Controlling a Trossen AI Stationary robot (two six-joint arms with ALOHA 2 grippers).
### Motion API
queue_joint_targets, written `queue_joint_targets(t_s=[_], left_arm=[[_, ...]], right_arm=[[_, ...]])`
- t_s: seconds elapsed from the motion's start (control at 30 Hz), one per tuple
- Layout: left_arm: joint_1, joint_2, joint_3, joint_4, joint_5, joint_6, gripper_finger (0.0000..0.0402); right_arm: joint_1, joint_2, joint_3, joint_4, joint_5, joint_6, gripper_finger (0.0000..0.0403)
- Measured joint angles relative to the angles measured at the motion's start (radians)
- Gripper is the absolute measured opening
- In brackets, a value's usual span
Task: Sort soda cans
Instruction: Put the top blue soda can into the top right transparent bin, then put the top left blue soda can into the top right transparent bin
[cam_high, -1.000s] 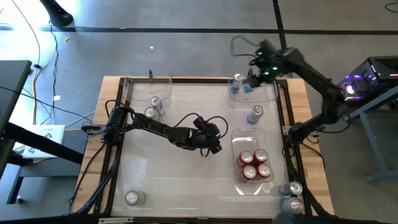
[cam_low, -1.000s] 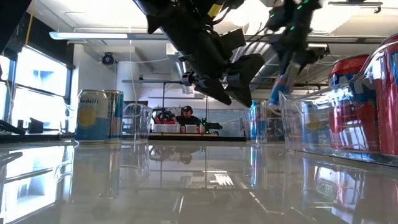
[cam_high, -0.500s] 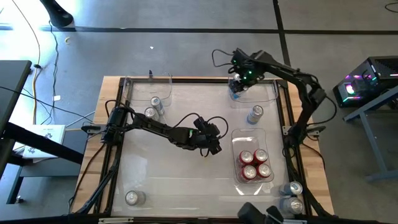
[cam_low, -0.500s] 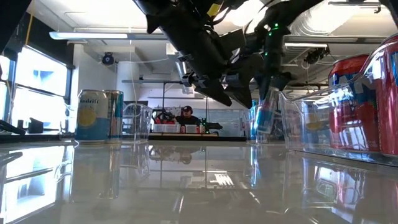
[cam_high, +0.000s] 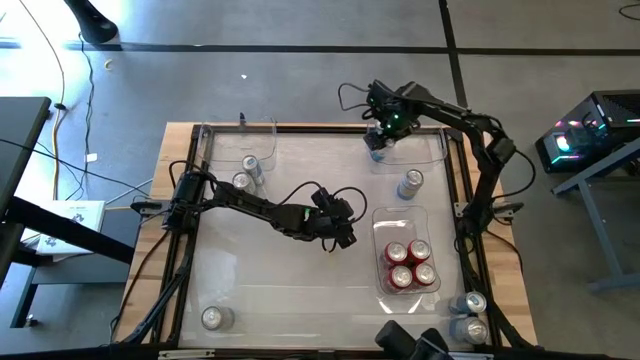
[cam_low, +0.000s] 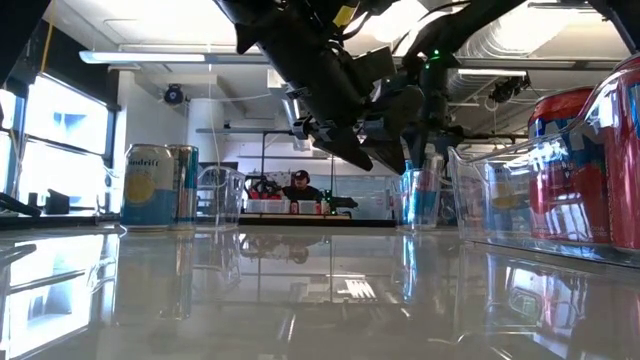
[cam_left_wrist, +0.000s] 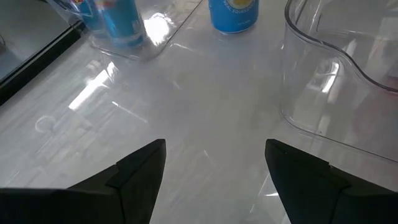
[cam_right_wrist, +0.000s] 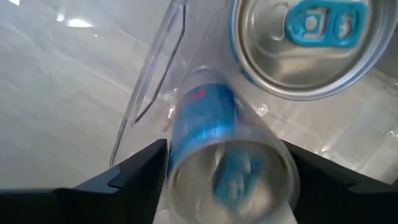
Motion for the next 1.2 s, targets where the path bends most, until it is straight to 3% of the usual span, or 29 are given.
queue_joint_targets(t_s=[0.47,0.7,0.9,1.03,1.2], left_arm=[[-0.001,0.000,0.000,0.000,0.000,0.000,0.0268],[-0.010,0.000,0.000,0.000,0.014,-0.007,0.0268],[-0.048,-0.023,0.001,-0.048,-0.038,-0.009,0.0268],[-0.088,-0.080,0.001,-0.169,-0.145,-0.047,0.0268],[-0.141,-0.206,0.001,-0.419,-0.250,-0.171,0.0268]], right_arm=[[0.000,-0.061,0.001,-0.050,-0.009,-0.048,0.0308],[0.006,-0.196,0.001,-0.104,0.005,-0.112,0.0309],[0.084,-0.372,-0.008,-0.070,0.097,-0.159,0.0309],[0.194,-0.533,-0.125,0.083,0.115,-0.161,0.0309],[0.389,-0.743,-0.417,0.348,0.113,-0.047,0.0310]])
